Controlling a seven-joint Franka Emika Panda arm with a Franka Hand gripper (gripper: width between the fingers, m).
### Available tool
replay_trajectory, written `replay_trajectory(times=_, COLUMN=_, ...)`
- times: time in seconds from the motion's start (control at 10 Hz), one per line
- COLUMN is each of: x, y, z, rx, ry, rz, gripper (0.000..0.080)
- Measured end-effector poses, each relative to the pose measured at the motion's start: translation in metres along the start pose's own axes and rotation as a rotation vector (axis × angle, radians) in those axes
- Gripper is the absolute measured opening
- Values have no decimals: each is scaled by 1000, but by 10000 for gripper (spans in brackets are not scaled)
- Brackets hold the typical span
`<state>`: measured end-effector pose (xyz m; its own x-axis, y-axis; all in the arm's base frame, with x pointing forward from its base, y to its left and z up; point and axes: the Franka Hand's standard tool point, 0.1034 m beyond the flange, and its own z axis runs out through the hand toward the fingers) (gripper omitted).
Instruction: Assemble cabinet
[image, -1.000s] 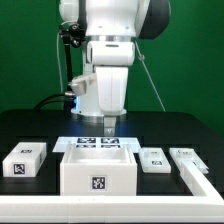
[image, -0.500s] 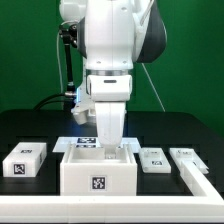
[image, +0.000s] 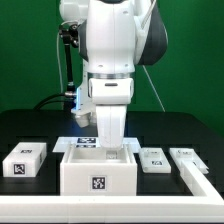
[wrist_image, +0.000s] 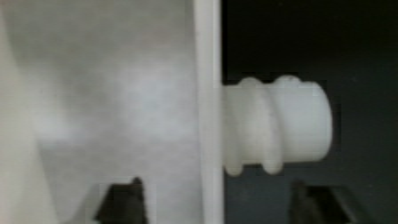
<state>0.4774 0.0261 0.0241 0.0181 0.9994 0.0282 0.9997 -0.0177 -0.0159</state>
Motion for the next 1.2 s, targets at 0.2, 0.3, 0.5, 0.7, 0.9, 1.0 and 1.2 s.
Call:
replay_trajectory(times=0.2, x=0, y=0, z=0, rx=0, ry=0, rz=0, gripper=139)
replay_trajectory(times=0.3, x=0, y=0, z=0, rx=0, ry=0, rz=0, gripper=139)
replay_trajectory(times=0.5, x=0, y=0, z=0, rx=0, ry=0, rz=1, gripper=28)
replay_trajectory(times=0.7, x=0, y=0, z=0, rx=0, ry=0, rz=1, gripper=28)
replay_trajectory(times=0.9, x=0, y=0, z=0, rx=0, ry=0, rz=1, gripper=28)
replay_trajectory(times=1.0, x=0, y=0, z=0, rx=0, ry=0, rz=1, gripper=28)
replay_trajectory(times=1.2, x=0, y=0, z=0, rx=-1, ry=0, rz=-8, gripper=28)
